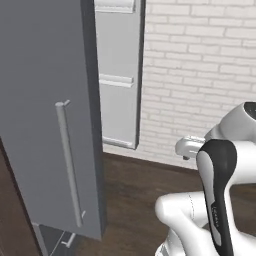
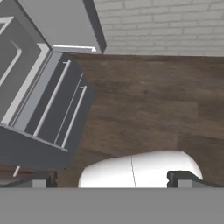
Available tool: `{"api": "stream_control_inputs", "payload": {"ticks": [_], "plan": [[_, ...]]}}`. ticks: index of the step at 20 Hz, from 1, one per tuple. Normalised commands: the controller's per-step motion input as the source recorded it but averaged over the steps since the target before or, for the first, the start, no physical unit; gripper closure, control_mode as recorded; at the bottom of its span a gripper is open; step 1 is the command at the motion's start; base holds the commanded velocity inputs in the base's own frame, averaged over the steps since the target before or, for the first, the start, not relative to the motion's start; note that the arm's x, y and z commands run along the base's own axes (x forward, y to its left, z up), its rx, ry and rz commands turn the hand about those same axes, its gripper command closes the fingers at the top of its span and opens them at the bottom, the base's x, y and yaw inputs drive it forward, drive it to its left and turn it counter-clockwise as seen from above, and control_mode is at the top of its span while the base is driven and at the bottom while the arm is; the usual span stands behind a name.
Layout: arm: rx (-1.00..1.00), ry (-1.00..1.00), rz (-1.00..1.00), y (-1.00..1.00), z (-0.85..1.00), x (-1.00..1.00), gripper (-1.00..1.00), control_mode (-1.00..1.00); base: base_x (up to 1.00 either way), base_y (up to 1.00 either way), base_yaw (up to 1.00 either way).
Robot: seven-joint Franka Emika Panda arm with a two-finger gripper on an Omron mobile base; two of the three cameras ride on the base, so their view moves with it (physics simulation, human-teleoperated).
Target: Place one sweet potato and one fish in each tupperware on the nearby counter, to pack two identical lunches.
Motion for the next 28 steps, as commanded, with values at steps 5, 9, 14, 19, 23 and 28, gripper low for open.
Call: {"api": "stream_control_inputs", "payload": {"ticks": [5,9,14,19,23,28], "plan": [[0.0,0.0,0.0,0.0,0.0,0.0,-1.0,1.0,0.83,-0.89,0.54],[0.0,0.0,0.0,0.0,0.0,0.0,-1.0,1.0,1.0,-0.96,0.48],[0.0,0.0,0.0,0.0,0.0,0.0,-1.0,1.0,0.95,-1.0,0.43],[0.0,0.0,0.0,0.0,0.0,0.0,-1.0,1.0,0.53,-1.0,0.11],[0.0,0.0,0.0,0.0,0.0,0.0,-1.0,1.0,0.43,-1.0,-0.1],[0.0,0.0,0.0,0.0,0.0,0.0,-1.0,1.0,0.56,-1.0,-0.08]]}}
